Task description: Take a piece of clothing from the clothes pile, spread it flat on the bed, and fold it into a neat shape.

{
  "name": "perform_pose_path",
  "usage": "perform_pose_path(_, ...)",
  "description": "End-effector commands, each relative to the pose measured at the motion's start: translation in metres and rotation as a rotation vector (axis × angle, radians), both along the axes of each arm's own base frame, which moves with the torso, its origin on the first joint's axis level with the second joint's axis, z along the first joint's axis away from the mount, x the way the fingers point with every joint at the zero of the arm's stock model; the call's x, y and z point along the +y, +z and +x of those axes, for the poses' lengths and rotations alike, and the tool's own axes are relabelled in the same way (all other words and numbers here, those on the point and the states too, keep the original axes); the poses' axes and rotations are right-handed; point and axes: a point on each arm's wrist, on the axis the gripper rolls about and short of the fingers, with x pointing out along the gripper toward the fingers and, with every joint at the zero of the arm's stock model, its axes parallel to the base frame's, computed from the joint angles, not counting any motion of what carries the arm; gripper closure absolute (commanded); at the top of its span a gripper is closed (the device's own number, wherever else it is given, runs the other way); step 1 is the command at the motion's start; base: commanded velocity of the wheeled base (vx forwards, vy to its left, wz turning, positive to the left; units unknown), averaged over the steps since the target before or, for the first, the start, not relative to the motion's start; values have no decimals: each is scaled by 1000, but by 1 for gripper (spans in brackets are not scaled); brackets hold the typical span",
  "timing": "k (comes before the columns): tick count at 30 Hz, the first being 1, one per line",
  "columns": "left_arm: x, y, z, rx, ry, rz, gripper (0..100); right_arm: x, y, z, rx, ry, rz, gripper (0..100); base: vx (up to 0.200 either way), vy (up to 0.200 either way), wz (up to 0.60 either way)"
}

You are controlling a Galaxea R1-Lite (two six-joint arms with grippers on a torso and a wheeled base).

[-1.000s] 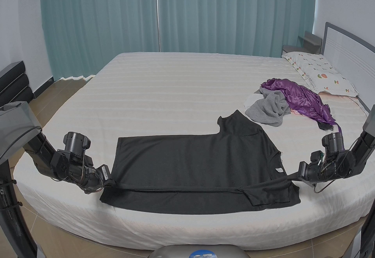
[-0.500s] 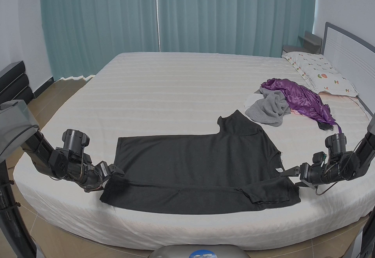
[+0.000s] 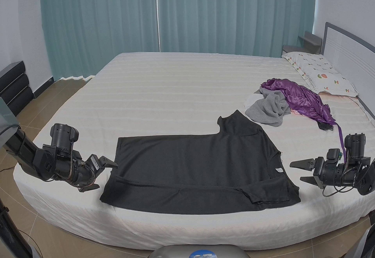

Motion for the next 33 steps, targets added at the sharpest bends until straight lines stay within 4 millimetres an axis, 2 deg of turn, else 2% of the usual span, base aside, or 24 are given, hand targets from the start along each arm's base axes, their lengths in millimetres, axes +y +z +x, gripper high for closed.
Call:
perform_pose_path(1, -1, 6, -10, -6, 3, -19, 0, 3, -6, -20, 7, -17, 45, 0, 0, 0, 0)
perform_pose_path(9, -1, -1, -9, 23, 2, -20, 0, 1, -19, -22, 50, -29, 44, 0, 0, 0, 0)
perform_pose_path(18, -4, -1, -9, 25, 7, -30, 0, 1, -21, -23, 64, -31, 45, 0, 0, -200, 0)
perform_pose_path(27, -3, 0, -8, 16, 12, -33, 0, 1, -27, -23, 88, -33, 43, 0, 0, 0, 0)
perform_pose_path(33, -3, 1, -6, 18, 24, -43, 0, 3, -28, -25, 87, -24, 42, 0, 200, 0, 0)
